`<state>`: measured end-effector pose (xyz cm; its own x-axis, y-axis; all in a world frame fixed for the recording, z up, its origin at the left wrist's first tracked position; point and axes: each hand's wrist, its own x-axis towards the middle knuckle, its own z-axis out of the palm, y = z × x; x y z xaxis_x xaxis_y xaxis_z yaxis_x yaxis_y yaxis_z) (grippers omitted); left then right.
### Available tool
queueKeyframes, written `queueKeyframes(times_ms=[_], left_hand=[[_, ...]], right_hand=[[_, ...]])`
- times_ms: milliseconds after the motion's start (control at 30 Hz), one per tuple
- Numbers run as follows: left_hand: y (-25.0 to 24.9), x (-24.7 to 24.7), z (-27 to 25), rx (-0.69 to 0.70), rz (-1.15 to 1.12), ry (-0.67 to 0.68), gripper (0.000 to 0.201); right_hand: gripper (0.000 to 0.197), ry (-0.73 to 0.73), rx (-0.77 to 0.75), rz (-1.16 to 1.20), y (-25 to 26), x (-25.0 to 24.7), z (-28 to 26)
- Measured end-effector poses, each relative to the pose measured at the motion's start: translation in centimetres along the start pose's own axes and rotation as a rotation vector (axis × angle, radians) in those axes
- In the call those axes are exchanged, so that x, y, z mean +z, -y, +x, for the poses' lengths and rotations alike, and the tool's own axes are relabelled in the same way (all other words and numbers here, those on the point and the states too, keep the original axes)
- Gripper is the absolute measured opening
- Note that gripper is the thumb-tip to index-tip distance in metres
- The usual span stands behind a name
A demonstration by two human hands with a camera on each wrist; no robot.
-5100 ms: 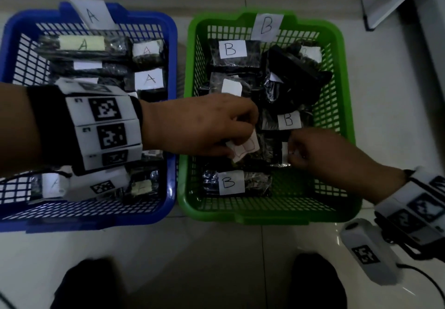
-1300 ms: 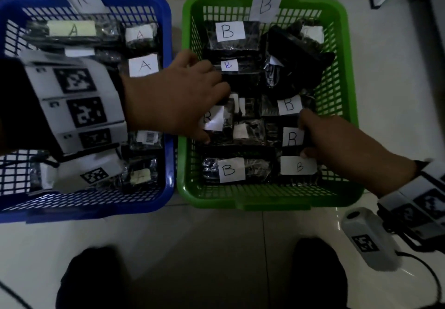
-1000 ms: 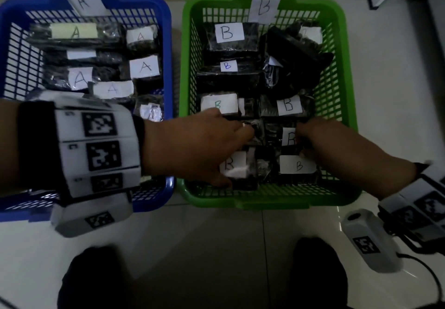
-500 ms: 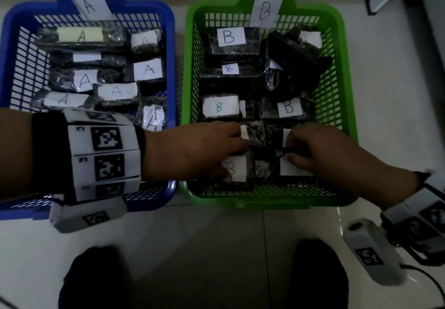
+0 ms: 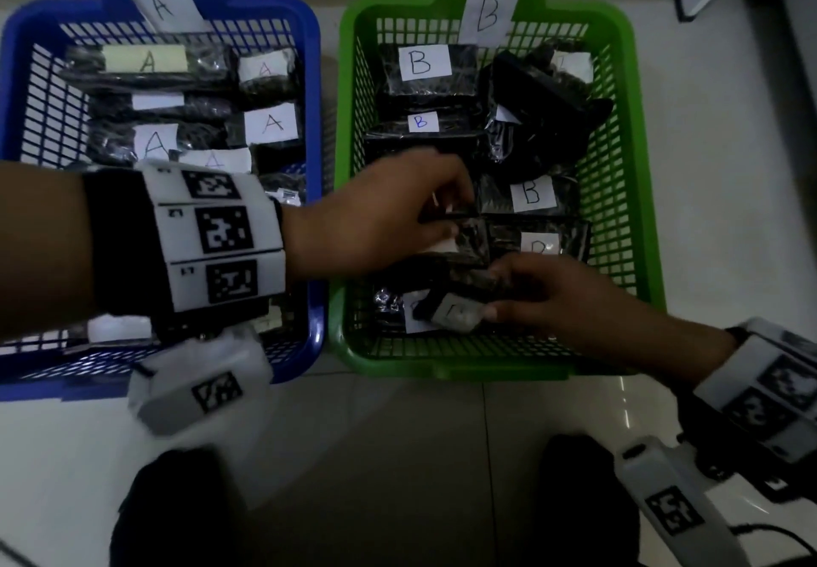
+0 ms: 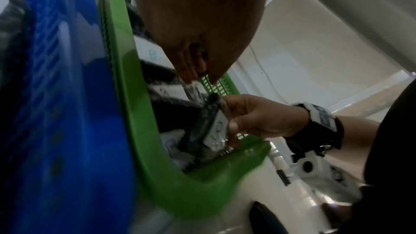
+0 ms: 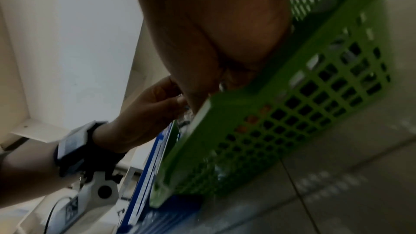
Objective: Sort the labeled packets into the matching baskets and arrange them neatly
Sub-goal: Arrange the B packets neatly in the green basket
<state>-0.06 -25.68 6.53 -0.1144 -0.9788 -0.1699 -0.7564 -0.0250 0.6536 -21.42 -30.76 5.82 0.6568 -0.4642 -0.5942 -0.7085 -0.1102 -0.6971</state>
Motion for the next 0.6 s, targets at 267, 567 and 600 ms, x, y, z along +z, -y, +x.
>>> queueKeyframes(times_ms=[267, 567, 600], left_hand=[[3.8, -1.5, 1.4, 0.165, 0.787, 0.195, 0.068], [0.8, -4.8, -1.2, 0.064, 0.214, 0.353, 0.058], [0.6, -4.3, -1.8, 0.061, 0.229, 0.454, 0.058]], right_hand=[[0.007, -0.106, 0.09, -0.044, -0.5, -5.4, -0.2], [0.023, -0.195, 0.008, 0.193, -0.7, -5.1, 0.0], [0.023, -0.18, -0.005, 0.188, -0.7, -5.2, -0.1]])
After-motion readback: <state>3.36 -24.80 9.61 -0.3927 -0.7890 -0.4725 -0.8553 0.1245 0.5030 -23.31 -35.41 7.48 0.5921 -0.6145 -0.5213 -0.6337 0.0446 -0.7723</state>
